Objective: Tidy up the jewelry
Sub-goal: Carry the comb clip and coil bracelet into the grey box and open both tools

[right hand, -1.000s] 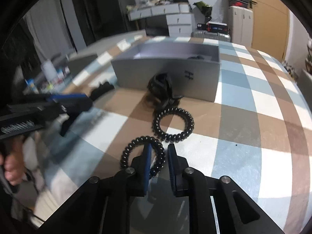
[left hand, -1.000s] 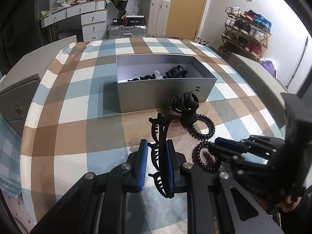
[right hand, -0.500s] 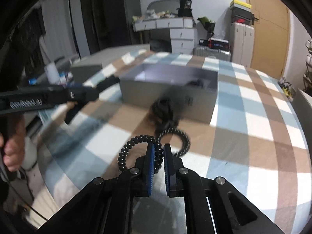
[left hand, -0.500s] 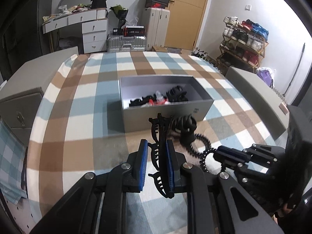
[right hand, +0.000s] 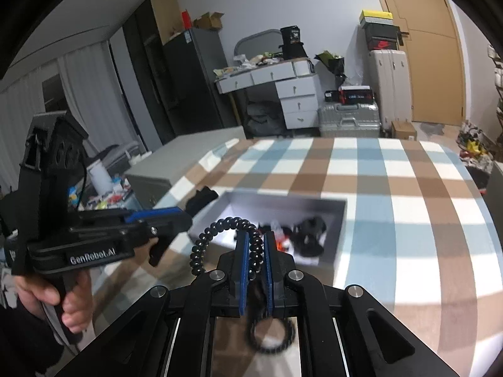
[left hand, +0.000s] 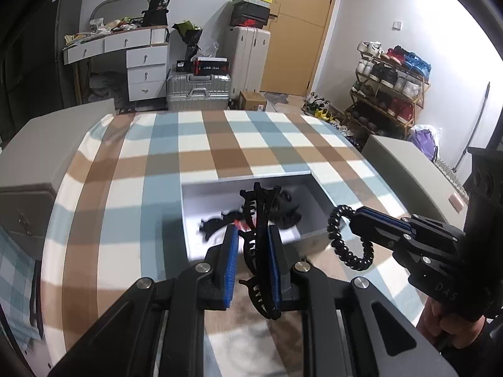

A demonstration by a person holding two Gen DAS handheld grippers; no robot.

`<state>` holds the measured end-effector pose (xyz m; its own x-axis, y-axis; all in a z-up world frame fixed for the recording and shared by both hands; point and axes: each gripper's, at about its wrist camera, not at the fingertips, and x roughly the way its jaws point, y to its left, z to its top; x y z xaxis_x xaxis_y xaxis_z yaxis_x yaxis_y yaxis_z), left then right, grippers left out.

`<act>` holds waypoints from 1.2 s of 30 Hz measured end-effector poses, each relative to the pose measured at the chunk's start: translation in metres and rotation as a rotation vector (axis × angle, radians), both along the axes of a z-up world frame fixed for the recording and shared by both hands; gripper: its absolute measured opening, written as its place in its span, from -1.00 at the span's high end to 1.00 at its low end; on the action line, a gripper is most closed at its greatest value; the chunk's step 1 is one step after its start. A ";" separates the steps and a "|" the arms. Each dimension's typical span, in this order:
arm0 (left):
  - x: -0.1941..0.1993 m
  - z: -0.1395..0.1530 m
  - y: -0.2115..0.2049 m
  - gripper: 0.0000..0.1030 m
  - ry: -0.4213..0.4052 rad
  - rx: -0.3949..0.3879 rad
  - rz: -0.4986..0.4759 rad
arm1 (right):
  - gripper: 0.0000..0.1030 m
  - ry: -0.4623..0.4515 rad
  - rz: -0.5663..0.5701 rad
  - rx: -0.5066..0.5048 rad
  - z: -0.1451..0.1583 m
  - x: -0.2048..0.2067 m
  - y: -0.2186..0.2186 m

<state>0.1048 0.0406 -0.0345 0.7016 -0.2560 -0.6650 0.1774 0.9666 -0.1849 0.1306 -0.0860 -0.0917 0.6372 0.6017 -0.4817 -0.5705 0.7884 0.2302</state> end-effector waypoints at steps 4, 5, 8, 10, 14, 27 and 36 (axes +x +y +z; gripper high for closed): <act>0.015 0.001 0.001 0.75 -0.001 -0.018 -0.005 | 0.83 0.006 0.012 0.031 0.005 0.021 0.003; 0.017 0.001 0.000 0.75 -0.002 -0.020 -0.006 | 0.83 0.009 0.015 0.037 0.005 0.025 0.004; 0.026 -0.001 0.000 0.75 0.003 -0.027 -0.006 | 0.83 0.026 0.019 0.062 0.005 0.041 0.005; 0.033 -0.004 -0.003 0.75 0.016 -0.045 -0.020 | 0.83 0.039 0.019 0.081 0.004 0.048 0.004; 0.040 -0.008 -0.008 0.75 0.021 -0.050 -0.031 | 0.83 0.056 0.003 0.098 -0.001 0.062 0.003; 0.054 -0.022 -0.009 0.75 0.055 -0.055 -0.055 | 0.83 0.110 -0.020 0.081 -0.022 0.081 0.002; 0.062 -0.032 -0.012 0.74 0.101 -0.050 -0.104 | 0.77 0.142 -0.037 0.042 -0.031 0.089 0.008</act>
<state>0.1665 0.0283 -0.0666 0.5996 -0.3588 -0.7153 0.2545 0.9330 -0.2546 0.2195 -0.0782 -0.1228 0.5869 0.6005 -0.5432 -0.5002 0.7964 0.3400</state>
